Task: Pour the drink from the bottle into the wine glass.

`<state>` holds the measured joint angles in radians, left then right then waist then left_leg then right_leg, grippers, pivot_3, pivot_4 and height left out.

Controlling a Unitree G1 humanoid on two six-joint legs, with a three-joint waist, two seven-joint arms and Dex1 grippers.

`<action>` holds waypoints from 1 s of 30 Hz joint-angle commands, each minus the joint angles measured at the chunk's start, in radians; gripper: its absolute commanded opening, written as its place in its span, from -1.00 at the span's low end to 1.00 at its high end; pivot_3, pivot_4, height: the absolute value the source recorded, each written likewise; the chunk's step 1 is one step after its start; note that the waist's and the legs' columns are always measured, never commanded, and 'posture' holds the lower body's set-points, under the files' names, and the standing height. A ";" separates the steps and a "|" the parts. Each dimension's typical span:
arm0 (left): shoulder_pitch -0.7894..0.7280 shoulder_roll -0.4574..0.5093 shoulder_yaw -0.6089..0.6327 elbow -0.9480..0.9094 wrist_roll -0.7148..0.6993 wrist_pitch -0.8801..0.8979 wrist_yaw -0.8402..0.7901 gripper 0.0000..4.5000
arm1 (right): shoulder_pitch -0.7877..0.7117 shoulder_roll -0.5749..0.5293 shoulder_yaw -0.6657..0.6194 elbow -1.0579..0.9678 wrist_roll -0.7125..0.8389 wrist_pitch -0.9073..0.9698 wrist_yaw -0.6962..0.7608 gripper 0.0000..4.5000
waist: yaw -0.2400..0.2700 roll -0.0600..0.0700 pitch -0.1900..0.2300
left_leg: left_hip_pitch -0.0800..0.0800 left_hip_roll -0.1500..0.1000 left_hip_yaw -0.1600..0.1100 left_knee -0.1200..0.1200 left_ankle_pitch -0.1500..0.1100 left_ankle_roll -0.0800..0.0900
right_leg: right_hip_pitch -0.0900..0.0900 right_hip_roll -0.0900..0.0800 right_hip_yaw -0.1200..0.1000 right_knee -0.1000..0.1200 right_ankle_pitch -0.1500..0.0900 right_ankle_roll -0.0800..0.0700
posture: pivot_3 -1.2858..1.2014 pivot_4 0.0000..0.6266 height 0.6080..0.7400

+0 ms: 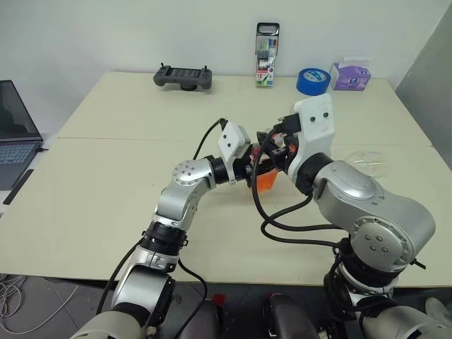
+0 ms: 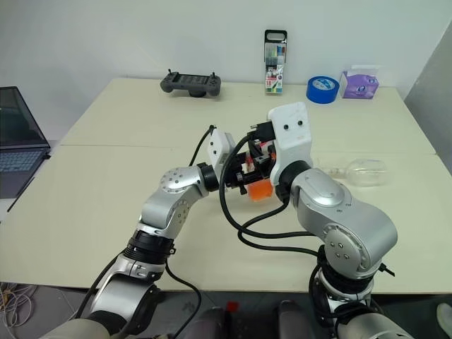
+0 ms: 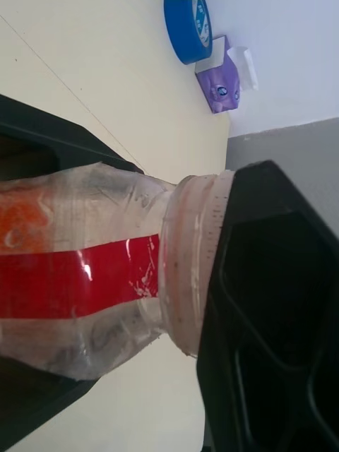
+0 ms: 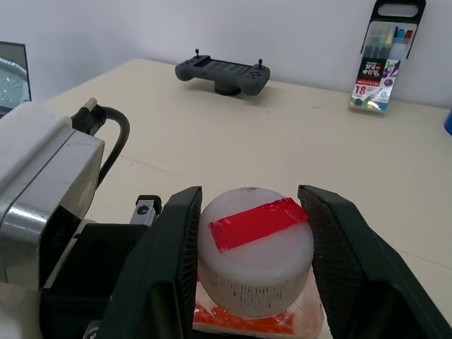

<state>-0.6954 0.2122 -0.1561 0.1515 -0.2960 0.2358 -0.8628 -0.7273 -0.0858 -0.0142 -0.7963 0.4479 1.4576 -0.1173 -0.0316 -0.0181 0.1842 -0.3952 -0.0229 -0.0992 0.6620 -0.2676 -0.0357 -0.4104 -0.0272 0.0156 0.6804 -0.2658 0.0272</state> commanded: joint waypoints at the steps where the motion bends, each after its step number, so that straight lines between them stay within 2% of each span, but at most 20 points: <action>1: -0.018 0.000 0.016 -0.043 -0.010 -0.023 -0.002 -0.20 | 0.017 -0.137 -0.044 0.062 0.008 -0.085 0.132 -0.19 | 0.000 0.000 0.000 | 0.000 0.000 0.000 0.000 0.000 0.000 | 0.000 0.000 0.000 0.000 0.000 0.000 | 0.03 -0.52 1.00; 2: -0.018 -0.002 0.014 -0.043 -0.009 -0.024 -0.002 -0.20 | 0.026 -0.162 -0.058 0.082 0.018 -0.110 0.166 -0.19 | 0.000 0.000 0.000 | 0.000 -0.001 0.001 0.000 0.000 0.000 | 0.000 0.000 0.000 -0.001 0.000 0.000 | 0.03 -0.52 1.00; 3: -0.019 -0.004 0.014 -0.047 -0.012 -0.022 -0.004 -0.20 | 0.047 -0.216 -0.085 0.106 0.066 -0.158 0.270 -0.19 | 0.000 0.000 0.000 | 0.000 -0.001 0.001 0.000 0.000 0.000 | 0.001 0.000 0.000 -0.001 0.000 0.000 | 0.03 -0.52 1.00; 5: -0.025 -0.010 0.017 -0.047 -0.019 -0.018 -0.007 -0.21 | 0.090 -0.311 -0.157 0.118 0.274 -0.188 0.555 -0.19 | 0.004 0.000 0.000 | 0.000 -0.001 0.001 0.000 0.000 0.000 | 0.001 0.000 -0.001 -0.001 0.000 0.000 | 0.03 -0.52 1.00; 6: -0.026 -0.012 0.016 -0.047 -0.021 -0.017 -0.009 -0.21 | 0.116 -0.400 -0.150 0.104 0.365 -0.202 0.720 -0.19 | 0.009 0.000 0.000 | 0.000 -0.002 0.002 0.000 0.000 0.000 | 0.003 0.000 -0.002 -0.003 0.000 0.000 | 0.03 -0.52 1.00; 7: -0.027 -0.014 0.014 -0.045 -0.021 -0.019 -0.011 -0.21 | 0.135 -0.465 -0.137 0.096 0.417 -0.217 0.823 -0.19 | 0.012 0.000 0.001 | -0.002 -0.002 0.002 0.001 0.000 0.001 | 0.003 0.000 -0.003 -0.004 0.000 0.000 | 0.03 -0.52 1.00; 9: -0.025 -0.016 0.000 -0.048 -0.016 -0.023 -0.016 -0.21 | 0.122 -0.577 -0.036 0.131 0.368 -0.312 0.937 -0.19 | 0.006 0.001 0.001 | -0.002 -0.002 0.003 0.000 -0.001 0.002 | 0.003 -0.001 -0.002 -0.006 0.000 0.000 | 0.03 -0.52 1.00; 12: -0.025 -0.021 0.000 -0.059 -0.022 -0.019 -0.008 -0.21 | 0.069 -0.622 0.078 0.190 0.287 -0.433 1.021 -0.19 | -0.017 0.001 0.001 | 0.002 -0.001 0.006 -0.001 -0.001 0.003 | 0.002 -0.001 0.003 -0.003 0.000 0.000 | 0.03 -0.52 1.00; 16: -0.026 -0.026 0.003 -0.059 -0.019 -0.022 0.005 -0.21 | 0.049 -0.635 0.139 0.233 0.239 -0.526 1.077 -0.19 | -0.016 0.001 0.001 | 0.004 0.001 0.006 -0.001 -0.001 0.003 | 0.003 0.007 0.000 -0.001 0.000 0.000 | 0.03 -0.52 1.00; 21: -0.020 -0.027 0.008 -0.071 -0.019 -0.017 0.008 -0.21 | 0.047 -0.625 0.151 0.285 0.209 -0.590 1.094 -0.19 | -0.006 0.001 0.001 | 0.004 0.003 0.004 0.000 -0.001 0.003 | 0.003 0.006 0.000 0.000 0.000 0.000 | 0.03 -0.52 1.00; 26: -0.021 -0.030 0.007 -0.074 -0.021 -0.013 0.010 -0.21 | 0.010 -0.595 0.120 0.341 0.231 -0.560 1.067 -0.19 | 0.003 0.001 0.001 | 0.002 0.000 0.003 0.001 0.000 0.003 | 0.003 -0.001 0.001 -0.002 0.000 0.000 | 0.03 -0.52 1.00; 30: -0.029 -0.037 0.008 -0.065 -0.019 -0.014 0.007 -0.21 | -0.009 -0.562 0.085 0.325 0.210 -0.566 1.001 0.43 | 0.005 0.001 0.001 | 0.001 -0.002 0.002 0.001 0.000 0.003 | 0.003 -0.002 0.001 -0.002 0.000 0.000 | 0.03 -0.52 1.00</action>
<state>-0.6738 0.1913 -0.1984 0.1106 -0.2955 0.2323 -0.9070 -0.7313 -0.6649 0.0233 -0.3923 0.6051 0.8922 0.8542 -0.0269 -0.0174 0.1854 -0.3941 -0.0244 -0.0974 0.6630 -0.2681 -0.0330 -0.4075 -0.0292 0.0161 0.6781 -0.2658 0.0274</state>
